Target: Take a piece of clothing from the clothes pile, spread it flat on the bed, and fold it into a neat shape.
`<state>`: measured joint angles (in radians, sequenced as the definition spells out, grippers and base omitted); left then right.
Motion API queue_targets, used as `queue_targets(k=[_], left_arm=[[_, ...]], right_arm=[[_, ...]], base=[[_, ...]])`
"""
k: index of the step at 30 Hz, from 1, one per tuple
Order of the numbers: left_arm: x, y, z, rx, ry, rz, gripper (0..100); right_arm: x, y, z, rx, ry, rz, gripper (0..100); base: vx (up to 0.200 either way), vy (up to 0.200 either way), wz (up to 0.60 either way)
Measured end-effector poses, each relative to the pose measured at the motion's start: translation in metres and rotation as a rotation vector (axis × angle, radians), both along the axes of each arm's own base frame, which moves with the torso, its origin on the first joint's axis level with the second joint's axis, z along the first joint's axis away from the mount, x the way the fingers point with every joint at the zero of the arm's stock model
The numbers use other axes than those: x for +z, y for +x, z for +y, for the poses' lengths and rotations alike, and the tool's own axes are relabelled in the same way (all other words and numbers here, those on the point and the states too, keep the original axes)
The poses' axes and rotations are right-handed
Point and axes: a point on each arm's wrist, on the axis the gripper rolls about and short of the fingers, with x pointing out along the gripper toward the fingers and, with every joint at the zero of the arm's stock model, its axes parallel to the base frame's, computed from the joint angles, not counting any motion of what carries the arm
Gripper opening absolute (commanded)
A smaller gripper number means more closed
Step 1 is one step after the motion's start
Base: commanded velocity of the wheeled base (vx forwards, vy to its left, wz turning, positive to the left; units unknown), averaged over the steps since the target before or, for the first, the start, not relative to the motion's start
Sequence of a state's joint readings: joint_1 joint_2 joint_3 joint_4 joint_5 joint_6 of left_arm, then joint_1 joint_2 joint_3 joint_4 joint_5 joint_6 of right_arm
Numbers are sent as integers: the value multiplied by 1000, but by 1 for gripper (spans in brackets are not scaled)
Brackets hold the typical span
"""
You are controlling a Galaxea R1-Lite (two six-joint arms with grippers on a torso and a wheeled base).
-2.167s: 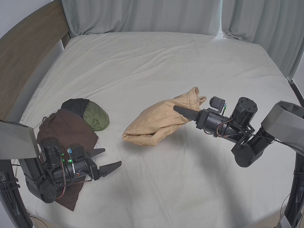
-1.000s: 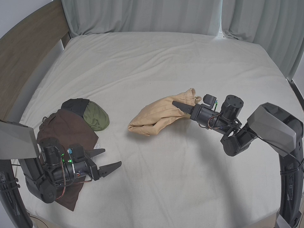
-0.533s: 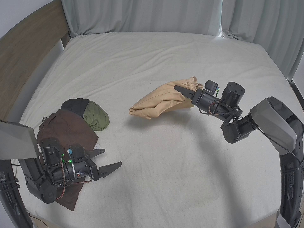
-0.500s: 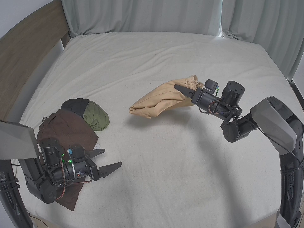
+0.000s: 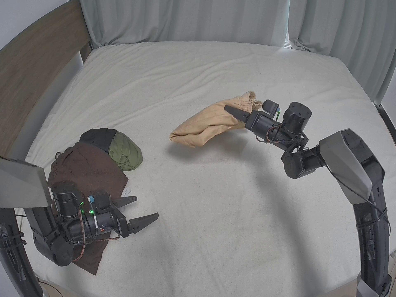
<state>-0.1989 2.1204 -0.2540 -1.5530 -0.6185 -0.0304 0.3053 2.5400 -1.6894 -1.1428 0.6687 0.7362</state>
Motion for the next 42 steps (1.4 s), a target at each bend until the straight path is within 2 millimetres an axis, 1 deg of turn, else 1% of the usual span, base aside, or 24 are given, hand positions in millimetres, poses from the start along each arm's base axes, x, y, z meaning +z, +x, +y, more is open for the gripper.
queue_targets(k=[2, 3, 7, 10, 15, 20, 26, 33, 34, 42], left_arm=[[0, 0, 0, 0, 1, 2, 100], [-1, -1, 0, 0, 1, 5, 100], [-1, -2, 1, 1, 2, 10, 100], [-1, -2, 1, 1, 2, 11, 100], [-1, -2, 1, -3, 2, 11, 100], [-1, -2, 1, -4, 1, 8, 100], [-1, -2, 1, -4, 1, 7, 100], [-1, -1, 0, -4, 0, 5, 100], [-1, -1, 0, -4, 0, 5, 100], [-1, -2, 0, -5, 0, 8, 100]], right_arm=[[-12, 3, -1, -4, -9, 16, 0], [-22, 5, -2, -8, -19, 32, 0], [-49, 6, -4, -19, -51, 65, 0], [-70, 1, -8, -24, -74, 96, 0], [-97, -12, -11, -26, -98, 134, 0], [-118, -26, -14, -25, -119, 166, 0], [-139, -31, -15, -27, -140, 180, 0], [-148, -31, -20, -36, -146, 200, 0], [-149, -31, -21, -37, -147, 201, 100], [-153, -34, -23, -45, -161, 198, 100]], base=[[0, 0, 0], [0, 0, 0], [0, 0, 0], [0, 0, 0], [0, 0, 0], [0, 0, 0], [0, 0, 0], [0, 0, 0], [0, 0, 0], [0, 0, 0]])
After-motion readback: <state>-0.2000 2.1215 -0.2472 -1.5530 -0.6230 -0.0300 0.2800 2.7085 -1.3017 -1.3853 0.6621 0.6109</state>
